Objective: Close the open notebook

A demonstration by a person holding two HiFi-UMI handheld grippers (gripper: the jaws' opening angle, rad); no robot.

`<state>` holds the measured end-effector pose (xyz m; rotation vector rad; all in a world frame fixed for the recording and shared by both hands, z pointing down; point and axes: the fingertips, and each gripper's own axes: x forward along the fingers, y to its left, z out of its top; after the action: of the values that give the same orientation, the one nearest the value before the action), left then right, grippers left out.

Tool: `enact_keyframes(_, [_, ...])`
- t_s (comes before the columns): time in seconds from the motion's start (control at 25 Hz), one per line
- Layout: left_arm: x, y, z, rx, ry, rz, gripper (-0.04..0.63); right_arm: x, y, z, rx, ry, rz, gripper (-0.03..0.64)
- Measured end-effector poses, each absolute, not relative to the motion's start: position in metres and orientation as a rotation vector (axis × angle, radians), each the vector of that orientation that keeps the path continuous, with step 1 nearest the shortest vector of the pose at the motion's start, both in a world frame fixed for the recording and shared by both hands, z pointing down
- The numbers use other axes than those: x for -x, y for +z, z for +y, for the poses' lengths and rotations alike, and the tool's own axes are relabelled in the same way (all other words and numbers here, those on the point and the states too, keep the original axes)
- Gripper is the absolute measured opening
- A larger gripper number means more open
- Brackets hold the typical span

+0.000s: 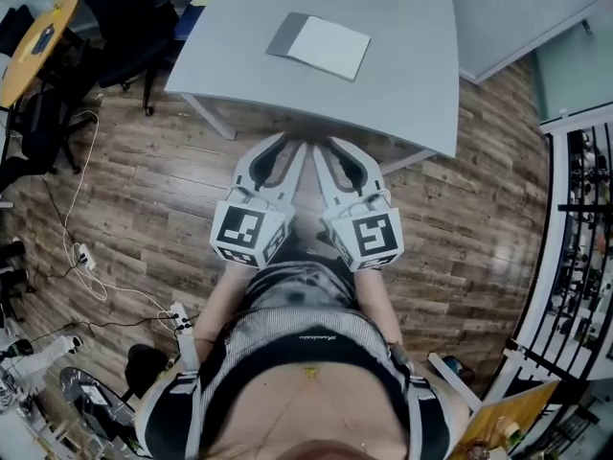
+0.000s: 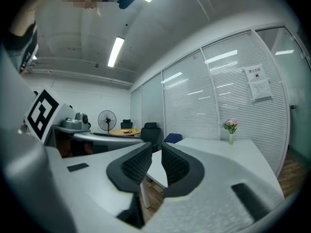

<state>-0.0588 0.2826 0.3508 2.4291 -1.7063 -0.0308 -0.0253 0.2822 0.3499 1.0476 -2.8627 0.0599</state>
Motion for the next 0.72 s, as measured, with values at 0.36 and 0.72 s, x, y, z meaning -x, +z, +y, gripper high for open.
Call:
enact_keyframes(0.36, [0.075, 0.357, 0.255, -2.443, -0.034, -1.657, 0.069, 0.039, 0.356, 0.256, -1.099, 0.071, -2.829, 0.063])
enact_keyframes(0.72, [0.095, 0.358, 0.237, -2.477, -0.036, -1.614, 0.069, 0.06, 0.355, 0.24, -1.145, 0.077, -2.811, 0.063])
